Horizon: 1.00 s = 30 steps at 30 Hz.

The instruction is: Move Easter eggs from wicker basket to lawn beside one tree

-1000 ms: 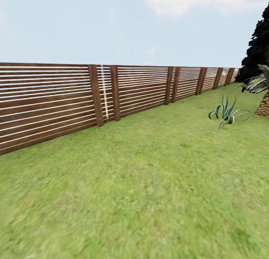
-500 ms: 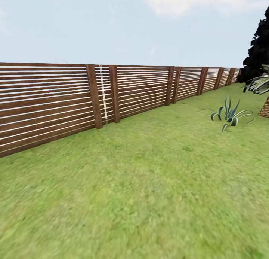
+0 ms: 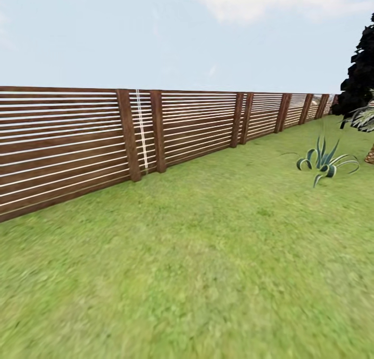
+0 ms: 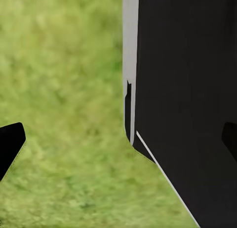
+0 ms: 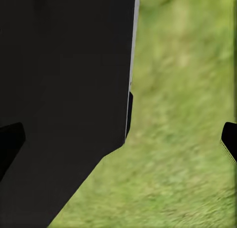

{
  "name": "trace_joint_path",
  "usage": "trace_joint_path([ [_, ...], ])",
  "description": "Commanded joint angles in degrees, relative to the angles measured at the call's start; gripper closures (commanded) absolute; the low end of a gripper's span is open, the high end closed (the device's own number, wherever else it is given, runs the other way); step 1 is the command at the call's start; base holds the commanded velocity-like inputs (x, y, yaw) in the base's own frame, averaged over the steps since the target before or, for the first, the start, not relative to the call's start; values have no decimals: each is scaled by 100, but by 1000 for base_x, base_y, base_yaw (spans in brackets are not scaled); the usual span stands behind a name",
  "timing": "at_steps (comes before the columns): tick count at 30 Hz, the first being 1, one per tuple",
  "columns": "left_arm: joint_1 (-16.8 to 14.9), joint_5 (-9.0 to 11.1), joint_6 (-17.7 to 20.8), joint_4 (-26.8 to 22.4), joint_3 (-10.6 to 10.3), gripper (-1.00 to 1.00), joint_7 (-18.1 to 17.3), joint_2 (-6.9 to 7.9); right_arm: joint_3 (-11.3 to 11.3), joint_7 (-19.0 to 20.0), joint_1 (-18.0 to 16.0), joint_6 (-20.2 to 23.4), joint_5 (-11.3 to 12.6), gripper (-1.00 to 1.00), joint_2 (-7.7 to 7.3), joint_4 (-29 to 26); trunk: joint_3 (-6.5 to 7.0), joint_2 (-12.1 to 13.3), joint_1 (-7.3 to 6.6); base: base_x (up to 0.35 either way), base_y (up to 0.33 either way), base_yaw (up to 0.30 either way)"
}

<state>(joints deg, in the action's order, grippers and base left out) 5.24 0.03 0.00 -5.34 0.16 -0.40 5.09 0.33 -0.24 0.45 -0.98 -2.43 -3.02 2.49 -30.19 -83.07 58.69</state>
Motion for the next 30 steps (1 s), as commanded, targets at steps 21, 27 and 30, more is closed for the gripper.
trace_joint_path([
  [21, 4, 0, 0, -11, 1, -100, -4, 1, 2, 32, -1, -8, -29, -100, 12, 6, -3, -1, 4, 335, 0, -162],
  [27, 4, 5, 0, -15, 1, -100, -3, 1, 2, 1, -1, -8, -29, -100, 4, 4, -3, -1, 4, 335, 0, -80],
  [30, 4, 5, 0, -12, 1, -100, -4, 1, 2, -2, -1, -8, -28, -100, 3, 6, -3, -1, 4, 335, 0, -5],
])
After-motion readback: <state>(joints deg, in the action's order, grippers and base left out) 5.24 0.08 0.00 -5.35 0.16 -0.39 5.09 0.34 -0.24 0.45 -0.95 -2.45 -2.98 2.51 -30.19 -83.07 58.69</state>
